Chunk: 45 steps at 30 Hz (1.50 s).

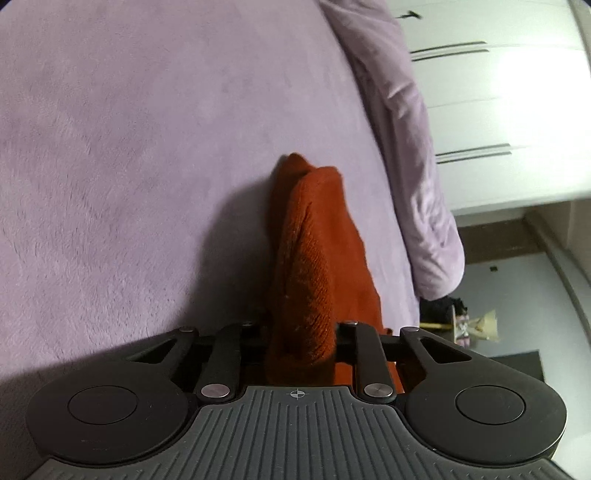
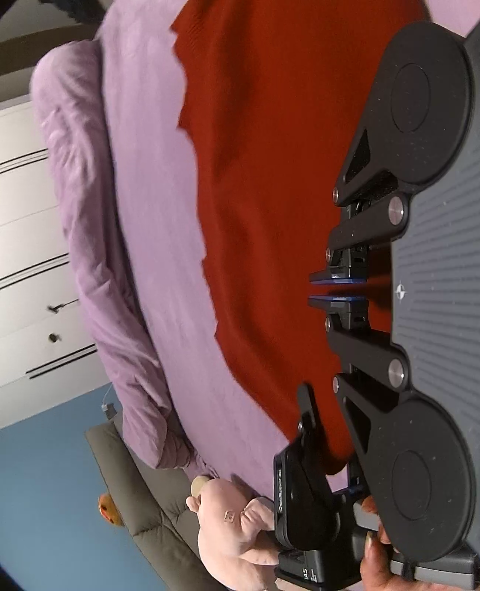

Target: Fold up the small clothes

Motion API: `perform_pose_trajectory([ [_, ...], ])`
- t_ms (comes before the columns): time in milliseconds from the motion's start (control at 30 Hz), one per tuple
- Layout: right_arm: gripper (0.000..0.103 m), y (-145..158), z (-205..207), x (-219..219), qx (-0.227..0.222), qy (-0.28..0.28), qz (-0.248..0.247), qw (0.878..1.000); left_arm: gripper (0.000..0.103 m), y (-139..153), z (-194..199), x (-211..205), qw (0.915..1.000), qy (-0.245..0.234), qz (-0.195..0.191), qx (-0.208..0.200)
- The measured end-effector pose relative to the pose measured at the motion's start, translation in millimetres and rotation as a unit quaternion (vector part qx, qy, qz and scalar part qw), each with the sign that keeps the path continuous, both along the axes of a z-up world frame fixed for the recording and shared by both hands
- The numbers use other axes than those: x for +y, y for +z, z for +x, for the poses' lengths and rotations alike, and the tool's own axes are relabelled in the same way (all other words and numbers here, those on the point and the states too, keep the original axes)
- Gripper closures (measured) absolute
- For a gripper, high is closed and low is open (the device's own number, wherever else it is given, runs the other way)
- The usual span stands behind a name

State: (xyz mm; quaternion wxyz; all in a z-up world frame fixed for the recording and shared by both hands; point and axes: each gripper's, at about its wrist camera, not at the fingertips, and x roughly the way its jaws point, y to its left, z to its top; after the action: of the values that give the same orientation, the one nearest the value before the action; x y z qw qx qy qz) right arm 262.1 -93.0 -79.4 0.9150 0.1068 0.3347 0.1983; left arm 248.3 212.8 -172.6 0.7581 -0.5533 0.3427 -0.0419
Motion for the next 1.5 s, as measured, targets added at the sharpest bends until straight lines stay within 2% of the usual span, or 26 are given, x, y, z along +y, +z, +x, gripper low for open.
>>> perform_pose_trajectory([
  [67,0.098,-7,8,10,-0.004,-0.01,-0.023,1.0,0.082,7,-2,-2,0.9996,-0.004,0.024,-0.015],
  [133,0.098,-19,13,24,0.009,0.003,-0.055,0.998,0.082,12,-4,-2,0.9989,-0.007,0.041,-0.021],
  [200,0.098,-13,13,30,0.009,0.017,-0.082,0.996,0.082,18,-3,-5,0.9977,-0.014,0.06,-0.028],
  [233,0.098,-5,12,31,0.008,0.02,-0.081,0.997,0.082,19,-2,-6,0.9974,-0.015,0.064,-0.029],
  [333,0.098,2,-1,33,-0.038,0.02,-0.066,0.997,0.082,20,2,-7,0.9974,-0.014,0.067,-0.024],
  [367,0.098,-8,0,37,-0.023,0.028,-0.079,0.996,0.082,19,0,-7,0.9975,-0.016,0.067,-0.018],
  [400,0.098,-22,7,39,0.015,0.042,-0.086,0.995,0.082,19,2,-8,0.9974,-0.016,0.07,-0.011],
  [433,0.099,-24,7,35,0.01,0.046,-0.074,0.996,0.082,20,-4,-8,0.9969,-0.013,0.077,-0.008],
  [533,0.099,-7,15,17,0.039,0.035,-0.03,0.998,0.083,25,-5,-6,0.997,-0.011,0.076,-0.009],
  [600,0.098,3,7,0,0.012,0.011,-0.018,1.0,0.083,31,-4,-8,0.9965,-0.011,0.082,-0.013],
  [667,0.098,7,-4,-20,-0.004,-0.012,-0.007,1.0,0.083,40,-2,-17,0.9933,-0.016,0.114,-0.015],
  [733,0.095,7,-11,-43,0.009,-0.035,0.006,0.999,0.083,54,-1,-27,0.9867,-0.027,0.159,-0.02],
  [767,0.093,5,-17,-56,0.015,-0.047,0.014,0.999,0.083,63,0,-34,0.982,-0.033,0.185,-0.019],
  [833,0.077,3,-24,-81,0.02,-0.076,0.033,0.996,0.083,82,4,-50,0.9703,-0.047,0.237,-0.016],
  [900,0.075,0,-32,-106,0.022,-0.107,0.042,0.993,0.083,101,7,-70,0.956,-0.067,0.284,-0.032],
  [967,0.075,-2,-38,-128,0.028,-0.131,0.048,0.99,0.084,121,11,-98,0.9377,-0.093,0.33,-0.059],
  [1067,0.074,3,-42,-150,0.023,-0.16,0.05,0.985,0.084,141,16,-146,0.9122,-0.143,0.369,-0.108],
  [1200,0.075,12,-50,-172,-0.001,-0.183,0.06,0.981,0.085,139,27,-219,0.8797,-0.206,0.404,-0.145],
  [1233,0.074,15,-51,-176,-0.006,-0.186,0.064,0.98,0.084,131,30,-238,0.8681,-0.227,0.415,-0.149],
  [1300,0.074,18,-53,-183,-0.012,-0.191,0.065,0.979,0.084,113,32,-265,0.853,-0.255,0.434,-0.138],
  [1367,0.074,20,-56,-190,-0.012,-0.192,0.063,0.979,0.079,90,34,-285,0.8418,-0.276,0.449,-0.117],
  [1400,0.074,20,-56,-193,-0.009,-0.193,0.062,0.979,0.069,81,35,-291,0.8392,-0.284,0.451,-0.107],
  [1433,0.074,21,-59,-196,-0.006,-0.193,0.062,0.979,0.062,77,32,-294,0.8358,-0.291,0.453,-0.108],
  [1500,0.074,22,-60,-201,0.001,-0.192,0.063,0.979,0.047,81,16,-294,0.822,-0.306,0.459,-0.141],
])
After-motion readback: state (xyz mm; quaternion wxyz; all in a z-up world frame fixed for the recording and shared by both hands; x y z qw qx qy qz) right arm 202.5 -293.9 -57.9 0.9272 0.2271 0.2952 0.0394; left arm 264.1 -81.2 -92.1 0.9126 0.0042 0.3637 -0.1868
